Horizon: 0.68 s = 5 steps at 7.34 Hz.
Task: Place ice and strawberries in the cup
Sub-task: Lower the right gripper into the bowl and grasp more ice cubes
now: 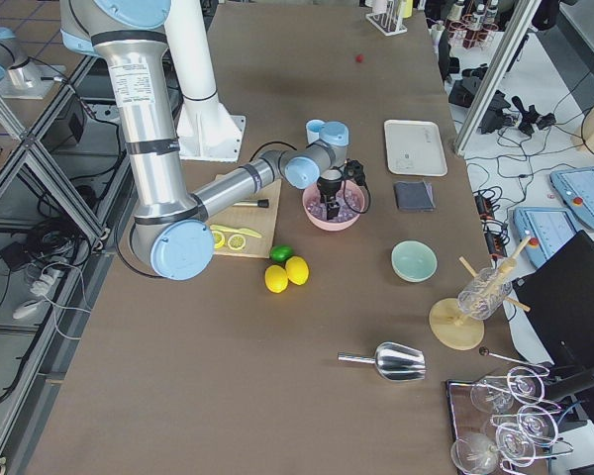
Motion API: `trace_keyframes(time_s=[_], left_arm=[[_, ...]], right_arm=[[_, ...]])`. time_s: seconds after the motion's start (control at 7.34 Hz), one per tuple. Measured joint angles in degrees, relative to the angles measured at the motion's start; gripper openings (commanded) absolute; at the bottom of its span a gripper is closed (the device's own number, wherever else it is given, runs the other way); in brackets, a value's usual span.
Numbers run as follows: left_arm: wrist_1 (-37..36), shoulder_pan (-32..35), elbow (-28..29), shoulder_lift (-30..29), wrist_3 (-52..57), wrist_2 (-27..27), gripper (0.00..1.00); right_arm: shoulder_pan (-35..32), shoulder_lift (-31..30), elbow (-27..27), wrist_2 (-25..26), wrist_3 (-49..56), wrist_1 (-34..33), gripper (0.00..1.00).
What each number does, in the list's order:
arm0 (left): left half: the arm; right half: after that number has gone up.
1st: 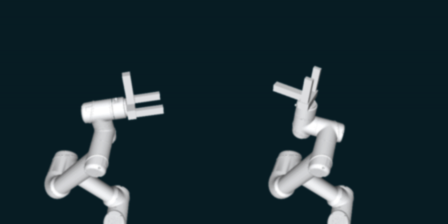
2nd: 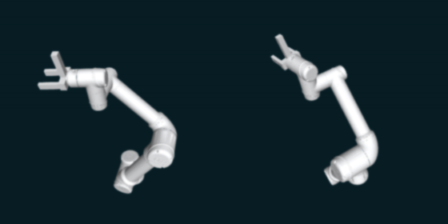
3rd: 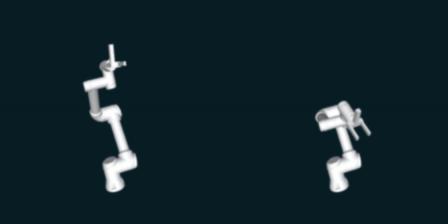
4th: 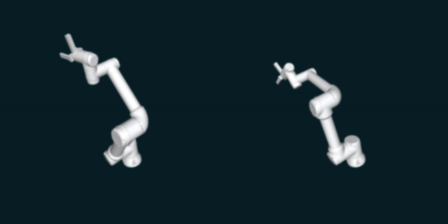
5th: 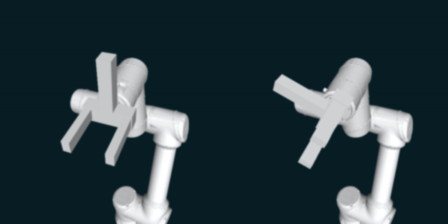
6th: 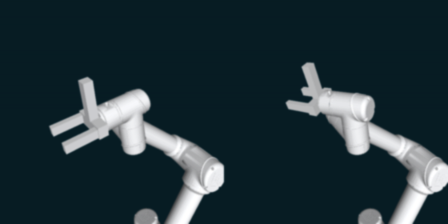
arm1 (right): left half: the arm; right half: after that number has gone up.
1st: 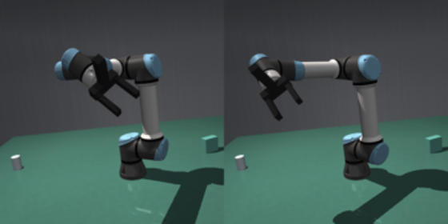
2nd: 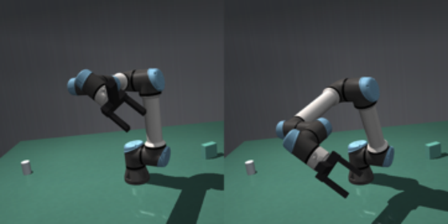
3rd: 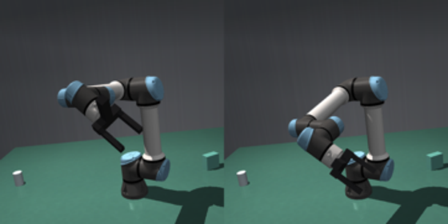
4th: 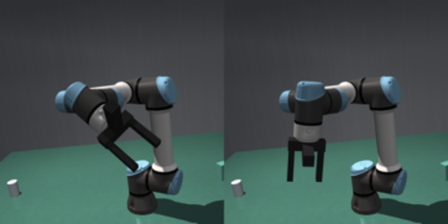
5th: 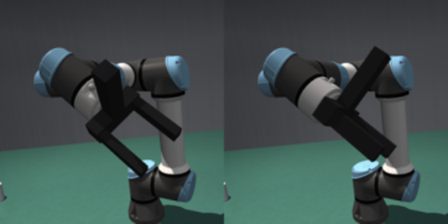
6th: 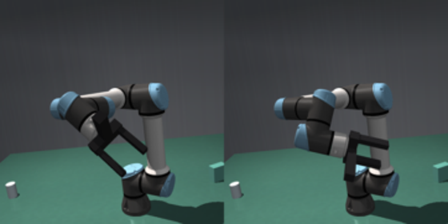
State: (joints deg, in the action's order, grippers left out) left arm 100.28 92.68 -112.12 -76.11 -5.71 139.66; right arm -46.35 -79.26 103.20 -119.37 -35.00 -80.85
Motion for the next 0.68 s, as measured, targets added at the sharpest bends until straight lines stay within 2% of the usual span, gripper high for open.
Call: trace_keyframes(time_s=[0.14, 0.68], left_arm=[[0.0, 0.12, -0.05, 0.0, 0.0, 0.0, 0.97], [0.0, 0.22, 0.17, -0.07, 0.0, 0.0, 0.97]], right_arm=[[-0.01, -0.06, 0.01, -0.11, 0.01, -0.03, 0.0], [-1.18, 0.7, 1.87, -2.27, -0.26, -1.23, 0.0]])
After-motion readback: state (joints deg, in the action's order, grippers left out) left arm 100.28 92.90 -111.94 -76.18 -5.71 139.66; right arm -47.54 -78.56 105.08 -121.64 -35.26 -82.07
